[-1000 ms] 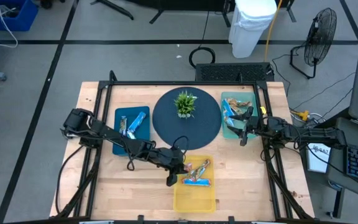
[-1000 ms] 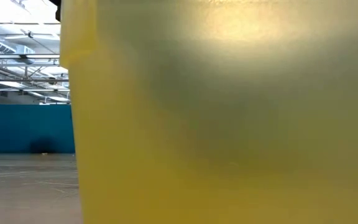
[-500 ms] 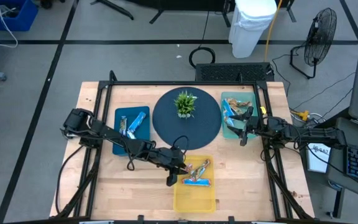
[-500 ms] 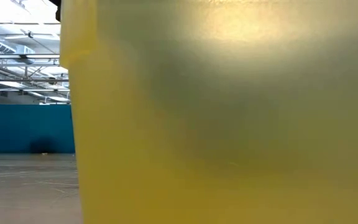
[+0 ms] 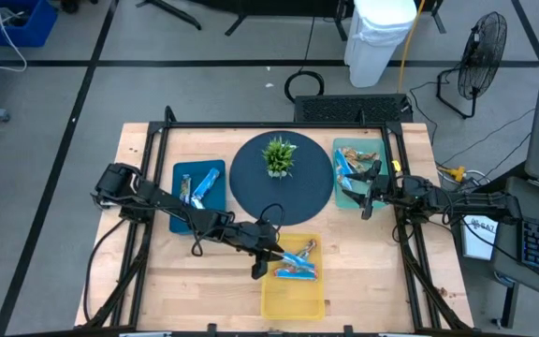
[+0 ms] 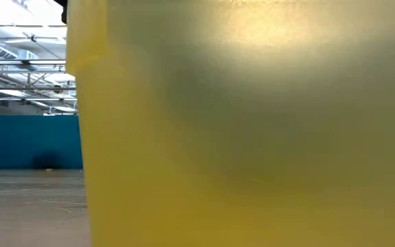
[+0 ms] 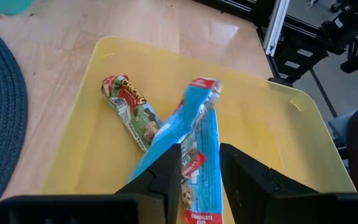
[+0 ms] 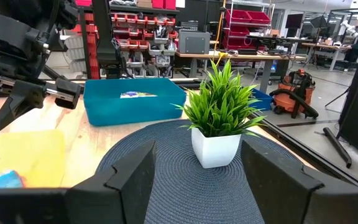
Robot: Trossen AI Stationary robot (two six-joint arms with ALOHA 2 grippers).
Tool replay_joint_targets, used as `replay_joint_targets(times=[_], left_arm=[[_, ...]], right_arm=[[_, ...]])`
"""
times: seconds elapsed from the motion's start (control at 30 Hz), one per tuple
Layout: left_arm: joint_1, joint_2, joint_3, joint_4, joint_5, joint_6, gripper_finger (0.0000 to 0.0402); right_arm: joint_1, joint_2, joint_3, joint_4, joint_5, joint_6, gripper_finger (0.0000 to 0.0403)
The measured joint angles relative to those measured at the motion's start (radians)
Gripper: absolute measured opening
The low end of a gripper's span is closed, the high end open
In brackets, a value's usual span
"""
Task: Pick and place Granola Bars by type
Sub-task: Return to Home Position
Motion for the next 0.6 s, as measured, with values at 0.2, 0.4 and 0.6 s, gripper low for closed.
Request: replay_joint_targets(times=[0.2,0.4,0.6], left_arm=[[0.0,0.0,0.0,-0.001,-0.016,0.023,0.0113],[-0.001,-0.001,0.0,-0.001,-0.003,0.018,0.0113],[-0.013,-0.073,-0.007,-0.034,0.095,0.08,0.0113]], right_arm=[[0.0,0.0,0.0,0.0,0.0,0.0,0.0226],[0.0,0.0,0.0,0.0,0.0,0.0,0.0226],[0.0,0.0,0.0,0.0,0.0,0.0,0.0226]])
